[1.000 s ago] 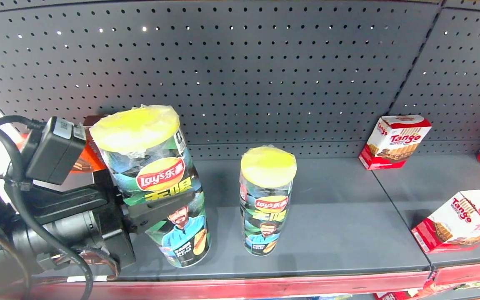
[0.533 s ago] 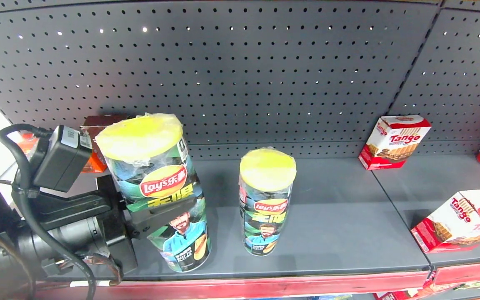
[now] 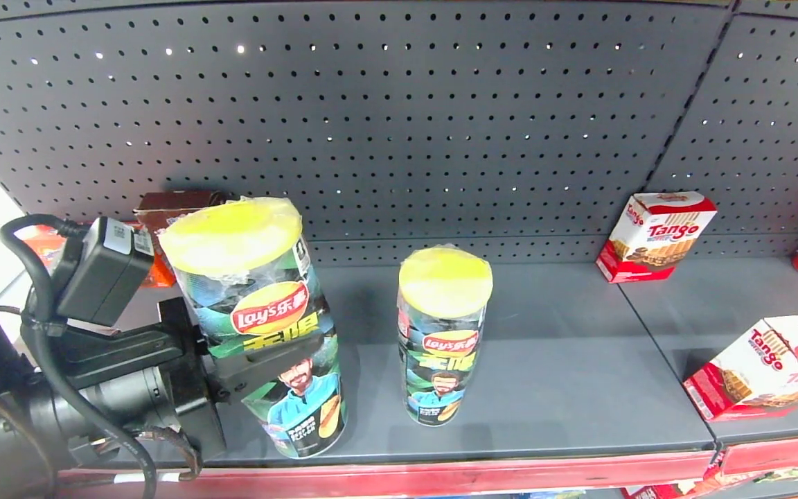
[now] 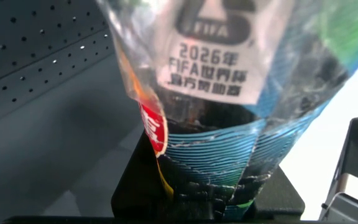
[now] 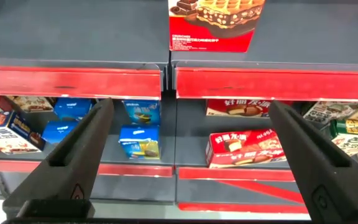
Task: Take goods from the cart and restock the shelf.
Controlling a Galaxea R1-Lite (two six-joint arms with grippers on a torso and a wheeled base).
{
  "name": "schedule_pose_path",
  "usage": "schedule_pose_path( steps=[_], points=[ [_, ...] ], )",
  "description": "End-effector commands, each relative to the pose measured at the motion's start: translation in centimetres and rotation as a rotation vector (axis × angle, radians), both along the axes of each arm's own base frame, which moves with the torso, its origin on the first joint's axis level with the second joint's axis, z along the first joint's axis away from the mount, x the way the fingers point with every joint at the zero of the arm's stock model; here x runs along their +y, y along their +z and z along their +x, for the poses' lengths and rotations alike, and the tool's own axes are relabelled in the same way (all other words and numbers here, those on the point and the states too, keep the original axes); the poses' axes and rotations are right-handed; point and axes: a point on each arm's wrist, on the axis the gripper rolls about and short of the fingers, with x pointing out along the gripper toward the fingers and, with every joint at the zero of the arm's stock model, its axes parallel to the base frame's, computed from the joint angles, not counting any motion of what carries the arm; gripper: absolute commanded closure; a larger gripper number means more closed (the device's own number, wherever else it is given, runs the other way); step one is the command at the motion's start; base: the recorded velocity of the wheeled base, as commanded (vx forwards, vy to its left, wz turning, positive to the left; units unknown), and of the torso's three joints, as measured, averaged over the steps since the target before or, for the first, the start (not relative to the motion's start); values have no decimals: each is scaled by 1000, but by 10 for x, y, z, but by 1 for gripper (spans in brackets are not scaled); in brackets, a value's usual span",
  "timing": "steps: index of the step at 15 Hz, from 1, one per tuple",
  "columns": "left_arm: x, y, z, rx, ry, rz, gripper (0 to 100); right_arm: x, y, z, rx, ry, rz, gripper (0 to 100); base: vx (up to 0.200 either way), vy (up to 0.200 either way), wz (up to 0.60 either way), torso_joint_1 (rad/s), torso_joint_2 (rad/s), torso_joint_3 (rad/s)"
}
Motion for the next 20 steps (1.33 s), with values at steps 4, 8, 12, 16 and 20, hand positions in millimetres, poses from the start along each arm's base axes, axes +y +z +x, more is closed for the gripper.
schedule_pose_path(
  steps=[4, 8, 12, 16, 20],
  points=[
    [-13, 24, 29, -59, 40, -28, 100, 0, 0, 1, 8, 0, -1, 0, 0, 0, 0, 0, 0, 0],
    [-24, 23, 73, -69, 24, -8, 100, 0, 0, 1, 8, 0, -1, 0, 0, 0, 0, 0, 0, 0],
    [-31, -4, 115, -81, 12, 105, 100, 0, 0, 1, 8, 0, -1, 0, 0, 0, 0, 0, 0, 0],
    [-46, -2, 164, -99, 14, 98, 100, 0, 0, 1, 8, 0, -1, 0, 0, 0, 0, 0, 0, 0],
    [-55, -10, 184, -105, -17, 92, 100, 0, 0, 1, 8, 0, -1, 0, 0, 0, 0, 0, 0, 0]
  ],
)
